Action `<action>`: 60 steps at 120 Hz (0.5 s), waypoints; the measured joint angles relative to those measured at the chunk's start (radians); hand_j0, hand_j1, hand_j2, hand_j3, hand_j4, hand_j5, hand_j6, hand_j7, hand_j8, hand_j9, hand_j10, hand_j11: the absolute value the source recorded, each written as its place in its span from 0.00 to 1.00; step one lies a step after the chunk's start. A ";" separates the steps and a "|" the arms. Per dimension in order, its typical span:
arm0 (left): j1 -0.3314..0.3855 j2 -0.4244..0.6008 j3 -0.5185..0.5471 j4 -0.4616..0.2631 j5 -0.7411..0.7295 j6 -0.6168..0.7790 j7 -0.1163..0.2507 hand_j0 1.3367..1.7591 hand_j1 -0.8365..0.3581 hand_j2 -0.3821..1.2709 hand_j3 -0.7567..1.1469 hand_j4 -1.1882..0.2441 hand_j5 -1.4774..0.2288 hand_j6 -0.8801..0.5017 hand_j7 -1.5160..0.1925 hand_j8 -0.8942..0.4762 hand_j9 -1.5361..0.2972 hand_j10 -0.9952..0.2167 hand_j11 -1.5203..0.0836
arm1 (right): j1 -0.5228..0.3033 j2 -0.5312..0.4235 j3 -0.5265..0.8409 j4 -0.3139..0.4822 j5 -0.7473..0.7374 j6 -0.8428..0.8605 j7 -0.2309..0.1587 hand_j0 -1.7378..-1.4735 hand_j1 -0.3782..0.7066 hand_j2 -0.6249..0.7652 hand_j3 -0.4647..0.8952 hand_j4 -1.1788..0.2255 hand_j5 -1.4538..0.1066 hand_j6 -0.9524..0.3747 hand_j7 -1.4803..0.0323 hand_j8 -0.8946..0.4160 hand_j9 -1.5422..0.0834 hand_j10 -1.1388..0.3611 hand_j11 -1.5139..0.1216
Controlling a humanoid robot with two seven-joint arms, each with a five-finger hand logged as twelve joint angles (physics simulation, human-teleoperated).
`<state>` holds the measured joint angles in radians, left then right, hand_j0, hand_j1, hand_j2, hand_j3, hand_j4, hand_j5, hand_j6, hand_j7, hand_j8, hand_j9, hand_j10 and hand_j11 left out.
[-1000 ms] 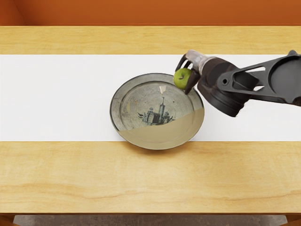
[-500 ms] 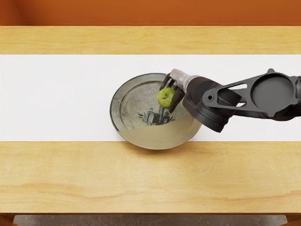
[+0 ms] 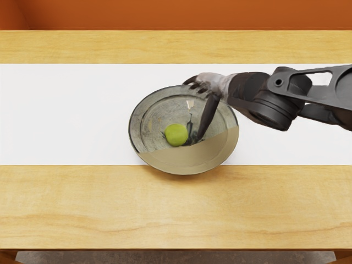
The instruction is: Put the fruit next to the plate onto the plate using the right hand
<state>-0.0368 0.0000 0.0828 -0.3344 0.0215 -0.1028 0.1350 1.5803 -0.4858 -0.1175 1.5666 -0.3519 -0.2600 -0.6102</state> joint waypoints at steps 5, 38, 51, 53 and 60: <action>0.000 0.000 0.000 0.000 0.000 0.000 0.000 0.76 0.99 0.23 0.40 0.83 0.87 0.64 0.89 0.65 0.84 0.82 0.95 | -0.006 -0.061 0.036 0.002 0.000 0.109 0.000 0.30 0.10 0.47 0.34 0.79 0.86 0.67 0.91 0.64 0.88 0.71 0.86; 0.000 0.000 0.000 0.000 0.000 0.000 0.000 0.76 0.99 0.23 0.40 0.83 0.87 0.64 0.89 0.65 0.84 0.82 0.95 | -0.098 -0.364 0.259 -0.015 -0.001 0.643 0.015 0.30 0.07 0.45 0.34 0.81 0.90 0.69 0.94 0.65 0.91 0.73 0.89; -0.002 0.000 0.000 0.000 0.000 0.000 0.000 0.76 0.99 0.23 0.40 0.83 0.87 0.64 0.89 0.65 0.84 0.82 0.95 | -0.110 -0.433 0.305 -0.023 0.002 0.742 0.024 0.30 0.06 0.45 0.34 0.81 0.90 0.69 0.95 0.66 0.92 0.73 0.90; -0.002 0.000 0.000 0.000 0.000 0.000 0.000 0.76 0.99 0.23 0.40 0.83 0.87 0.64 0.89 0.65 0.84 0.82 0.95 | -0.113 -0.439 0.309 -0.024 0.002 0.750 0.025 0.30 0.06 0.45 0.34 0.81 0.90 0.69 0.95 0.66 0.92 0.74 0.90; -0.004 0.000 0.000 0.000 0.000 0.000 0.000 0.76 0.99 0.23 0.40 0.83 0.87 0.64 0.89 0.65 0.84 0.82 0.95 | -0.120 -0.454 0.319 -0.030 0.003 0.772 0.028 0.30 0.06 0.45 0.34 0.82 0.90 0.69 0.95 0.66 0.92 0.74 0.90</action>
<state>-0.0409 0.0000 0.0828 -0.3344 0.0215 -0.1028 0.1350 1.4604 -0.9399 0.2012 1.5370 -0.3492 0.5124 -0.5820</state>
